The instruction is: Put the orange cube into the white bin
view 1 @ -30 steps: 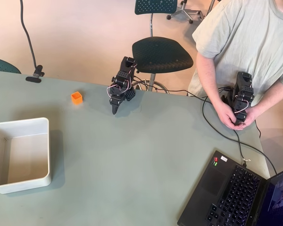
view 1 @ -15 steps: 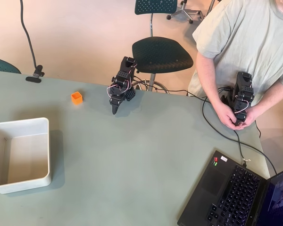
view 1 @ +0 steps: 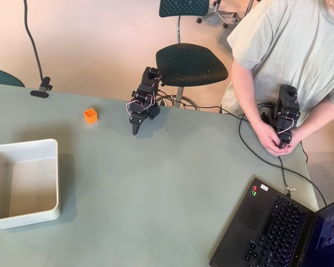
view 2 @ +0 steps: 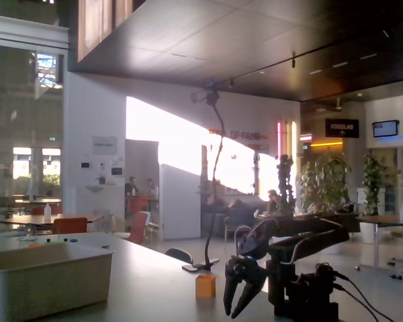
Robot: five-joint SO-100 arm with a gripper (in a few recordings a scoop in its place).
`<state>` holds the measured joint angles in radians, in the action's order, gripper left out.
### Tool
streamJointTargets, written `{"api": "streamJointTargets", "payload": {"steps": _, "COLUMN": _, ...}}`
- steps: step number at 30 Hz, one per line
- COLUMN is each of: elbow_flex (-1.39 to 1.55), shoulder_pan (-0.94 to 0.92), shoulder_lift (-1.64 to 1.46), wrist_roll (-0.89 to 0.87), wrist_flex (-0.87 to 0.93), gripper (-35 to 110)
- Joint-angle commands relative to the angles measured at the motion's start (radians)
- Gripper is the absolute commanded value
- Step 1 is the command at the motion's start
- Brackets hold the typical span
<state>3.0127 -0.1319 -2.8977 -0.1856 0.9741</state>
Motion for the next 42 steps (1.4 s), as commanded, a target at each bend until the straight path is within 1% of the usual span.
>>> {"api": "streamJointTargets", "payload": {"steps": 1, "elbow_flex": -0.028, "shoulder_pan": 0.008, "shoulder_lift": -0.005, "wrist_roll": -0.002, "wrist_flex": -0.006, "gripper": 4}}
{"api": "streamJointTargets", "payload": {"steps": 8, "elbow_flex": -0.044, "shoulder_pan": 0.008, "shoulder_lift": -0.006, "wrist_roll": -0.002, "wrist_flex": -0.009, "gripper": 4}}
{"api": "streamJointTargets", "payload": {"steps": 13, "elbow_flex": -0.100, "shoulder_pan": 0.008, "shoulder_lift": -0.006, "wrist_roll": -0.003, "wrist_flex": -0.069, "gripper": 4}}
{"api": "streamJointTargets", "payload": {"steps": 22, "elbow_flex": -0.420, "shoulder_pan": -0.017, "shoulder_lift": 0.012, "wrist_roll": -0.005, "wrist_flex": -0.078, "gripper": 4}}
{"api": "streamJointTargets", "payload": {"steps": 26, "elbow_flex": -0.634, "shoulder_pan": -0.110, "shoulder_lift": 0.138, "wrist_roll": -0.006, "wrist_flex": -0.052, "gripper": 4}}
{"api": "streamJointTargets", "payload": {"steps": 32, "elbow_flex": -1.003, "shoulder_pan": -0.301, "shoulder_lift": 0.549, "wrist_roll": -0.006, "wrist_flex": 0.078, "gripper": 4}}
{"api": "streamJointTargets", "payload": {"steps": 37, "elbow_flex": -1.253, "shoulder_pan": -0.485, "shoulder_lift": 0.862, "wrist_roll": -0.008, "wrist_flex": 0.290, "gripper": 4}}
{"api": "streamJointTargets", "payload": {"steps": 42, "elbow_flex": -1.422, "shoulder_pan": -0.649, "shoulder_lift": 1.034, "wrist_roll": -0.009, "wrist_flex": 0.471, "gripper": 4}}
